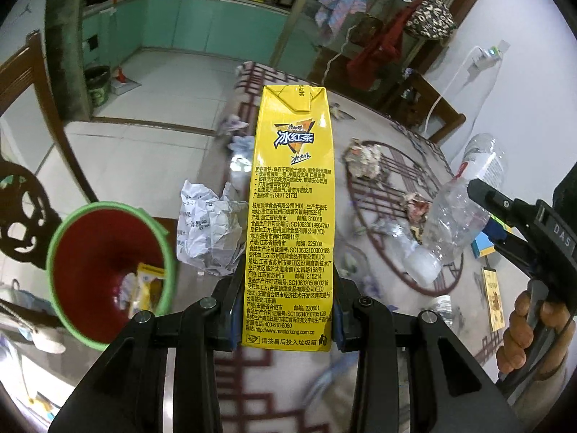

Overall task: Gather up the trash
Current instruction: 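Carry carton and bottle to the red bin and release both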

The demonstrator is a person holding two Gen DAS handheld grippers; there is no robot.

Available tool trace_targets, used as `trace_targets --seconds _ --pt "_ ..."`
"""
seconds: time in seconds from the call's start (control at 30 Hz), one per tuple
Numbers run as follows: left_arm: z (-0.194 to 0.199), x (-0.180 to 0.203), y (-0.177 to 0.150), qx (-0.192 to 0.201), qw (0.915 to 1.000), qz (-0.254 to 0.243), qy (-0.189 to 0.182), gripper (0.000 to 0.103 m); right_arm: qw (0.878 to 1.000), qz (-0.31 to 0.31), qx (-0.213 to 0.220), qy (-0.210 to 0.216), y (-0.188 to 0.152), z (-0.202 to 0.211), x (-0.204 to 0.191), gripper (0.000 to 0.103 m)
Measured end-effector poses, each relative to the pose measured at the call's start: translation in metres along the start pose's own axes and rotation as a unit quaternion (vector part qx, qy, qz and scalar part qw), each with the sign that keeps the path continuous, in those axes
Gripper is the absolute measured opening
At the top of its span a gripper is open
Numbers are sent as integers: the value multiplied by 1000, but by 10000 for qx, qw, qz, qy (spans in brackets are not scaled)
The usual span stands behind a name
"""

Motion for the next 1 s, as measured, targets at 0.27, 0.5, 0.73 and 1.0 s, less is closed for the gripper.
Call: trace_targets --seconds 0.27,0.5,0.73,1.0 --pt "18 -71 2 71 9983 401 422 35 9991 235 -330 127 -21 -41 -62 59" --pt "25 -139 -6 -52 9916 770 1041 35 9941 619 -829 312 -46 -96 -118 59" --pt "29 -182 -18 -194 9856 1014 1335 35 9846 970 -1354 539 -74 -151 -171 59" --pt "30 -196 -16 -245 9854 1060 1311 35 9750 1326 -1676 599 -92 -190 -213 59"
Point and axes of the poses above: each gripper's, at about its wrist camera, not at the fingertips, and z roughly against the way its jaws point, x to its right, y to its top, the point moved 1 cm from there along -z, roughly the way its jaws point, and after that the axes turned 7 degrees about -y, right-handed, at the moved point
